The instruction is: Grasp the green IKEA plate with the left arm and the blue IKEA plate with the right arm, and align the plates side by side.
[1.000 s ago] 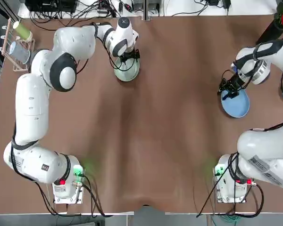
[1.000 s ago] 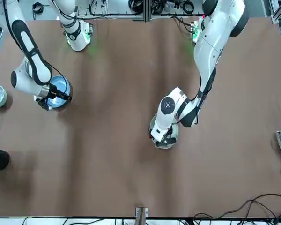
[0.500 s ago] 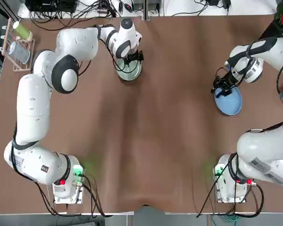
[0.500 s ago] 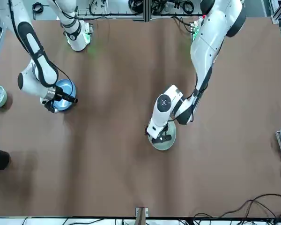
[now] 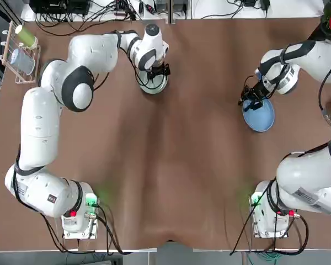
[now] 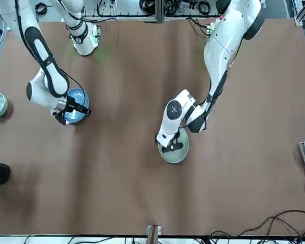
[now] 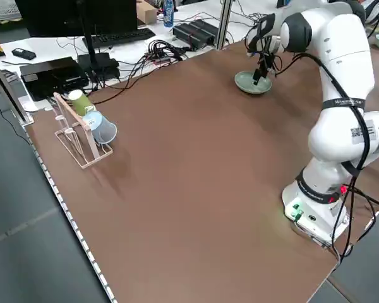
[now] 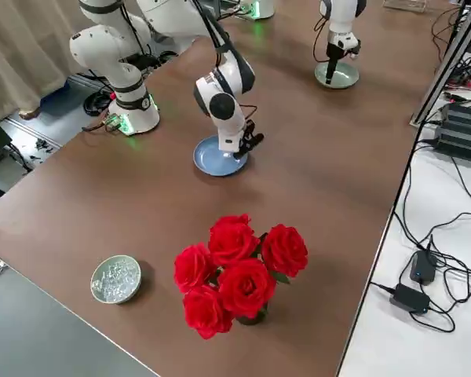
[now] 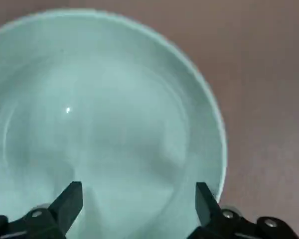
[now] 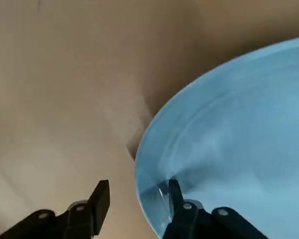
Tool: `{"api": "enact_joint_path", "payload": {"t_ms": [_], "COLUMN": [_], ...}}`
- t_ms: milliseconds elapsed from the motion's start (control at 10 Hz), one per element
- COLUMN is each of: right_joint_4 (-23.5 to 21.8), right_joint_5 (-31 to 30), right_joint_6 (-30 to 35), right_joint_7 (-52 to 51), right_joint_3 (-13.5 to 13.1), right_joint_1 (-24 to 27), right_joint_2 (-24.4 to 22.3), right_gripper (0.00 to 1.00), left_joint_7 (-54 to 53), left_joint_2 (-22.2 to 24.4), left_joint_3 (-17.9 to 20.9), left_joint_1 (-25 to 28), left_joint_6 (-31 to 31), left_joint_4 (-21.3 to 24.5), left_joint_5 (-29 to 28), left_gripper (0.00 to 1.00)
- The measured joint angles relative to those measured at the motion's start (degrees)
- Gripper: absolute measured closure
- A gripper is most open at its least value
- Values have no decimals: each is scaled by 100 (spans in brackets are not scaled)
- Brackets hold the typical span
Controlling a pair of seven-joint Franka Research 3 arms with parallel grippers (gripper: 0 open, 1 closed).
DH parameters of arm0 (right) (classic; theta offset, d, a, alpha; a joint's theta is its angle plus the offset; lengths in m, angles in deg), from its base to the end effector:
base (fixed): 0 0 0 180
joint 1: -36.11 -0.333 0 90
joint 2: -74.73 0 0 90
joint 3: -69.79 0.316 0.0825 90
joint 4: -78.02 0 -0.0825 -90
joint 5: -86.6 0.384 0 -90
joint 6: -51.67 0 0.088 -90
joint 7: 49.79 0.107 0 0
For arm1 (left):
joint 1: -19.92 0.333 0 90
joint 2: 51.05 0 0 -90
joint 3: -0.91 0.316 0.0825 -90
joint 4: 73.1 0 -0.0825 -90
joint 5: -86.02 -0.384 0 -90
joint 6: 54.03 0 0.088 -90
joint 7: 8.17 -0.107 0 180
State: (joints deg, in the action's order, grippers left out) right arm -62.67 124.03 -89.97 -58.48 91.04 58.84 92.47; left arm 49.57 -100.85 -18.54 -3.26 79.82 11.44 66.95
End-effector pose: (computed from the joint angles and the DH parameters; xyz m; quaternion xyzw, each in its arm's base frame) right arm 0.4494 -0.0017 0.1638 -0.9412 0.2176 0.1226 0.2276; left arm 0.5617 -0.4507 0.1821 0.9966 0.0779 0.0118 0.0226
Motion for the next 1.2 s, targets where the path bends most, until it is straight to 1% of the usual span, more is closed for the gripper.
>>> {"api": "enact_joint_path", "payload": {"t_ms": [200,600,800,1100,1200], "right_joint_4": [106,376,467,581,620], "right_joint_5": [236,1005,1120,1189,1220], "right_joint_6": [0,-100,-233,-272,-272], "right_joint_7": [-1,-1,0,0,0], "right_joint_3": [1,4,4,-2,-1], "right_joint_1": [-128,-724,-872,-879,-893], "right_joint_2": [81,205,313,442,458], "right_gripper": [44,44,44,44,44], "left_joint_7": [72,228,244,347,383], "left_joint_2": [4,16,60,222,244], "left_joint_3": [-17,-98,-205,-373,-429], "left_joint_1": [-96,-296,-361,-371,-373], "left_joint_6": [-212,-278,-401,-456,-456], "left_joint_4": [2,41,135,449,490], "left_joint_5": [5,5,5,5,5], "left_gripper": [0,0,0,0,0]}}
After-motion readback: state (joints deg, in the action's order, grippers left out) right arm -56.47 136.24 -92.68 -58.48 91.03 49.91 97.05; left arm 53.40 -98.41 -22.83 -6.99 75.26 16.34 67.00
